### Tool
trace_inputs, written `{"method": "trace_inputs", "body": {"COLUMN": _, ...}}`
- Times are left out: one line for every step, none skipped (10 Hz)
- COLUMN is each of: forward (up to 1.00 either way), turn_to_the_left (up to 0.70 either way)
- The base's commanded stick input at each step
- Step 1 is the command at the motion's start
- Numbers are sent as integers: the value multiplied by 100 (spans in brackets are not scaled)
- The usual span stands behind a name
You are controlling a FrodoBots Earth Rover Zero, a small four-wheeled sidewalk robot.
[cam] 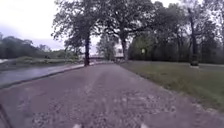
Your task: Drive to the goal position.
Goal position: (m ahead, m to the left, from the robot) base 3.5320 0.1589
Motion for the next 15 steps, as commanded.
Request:
{"method": "trace_inputs", "body": {"forward": 70, "turn_to_the_left": 0}}
{"method": "trace_inputs", "body": {"forward": 70, "turn_to_the_left": 0}}
{"method": "trace_inputs", "body": {"forward": 70, "turn_to_the_left": 0}}
{"method": "trace_inputs", "body": {"forward": 70, "turn_to_the_left": 0}}
{"method": "trace_inputs", "body": {"forward": 70, "turn_to_the_left": 0}}
{"method": "trace_inputs", "body": {"forward": 70, "turn_to_the_left": 0}}
{"method": "trace_inputs", "body": {"forward": 70, "turn_to_the_left": 0}}
{"method": "trace_inputs", "body": {"forward": 70, "turn_to_the_left": 0}}
{"method": "trace_inputs", "body": {"forward": 70, "turn_to_the_left": 0}}
{"method": "trace_inputs", "body": {"forward": 70, "turn_to_the_left": 0}}
{"method": "trace_inputs", "body": {"forward": 70, "turn_to_the_left": 0}}
{"method": "trace_inputs", "body": {"forward": 70, "turn_to_the_left": 0}}
{"method": "trace_inputs", "body": {"forward": 70, "turn_to_the_left": 0}}
{"method": "trace_inputs", "body": {"forward": 70, "turn_to_the_left": 0}}
{"method": "trace_inputs", "body": {"forward": 70, "turn_to_the_left": 0}}
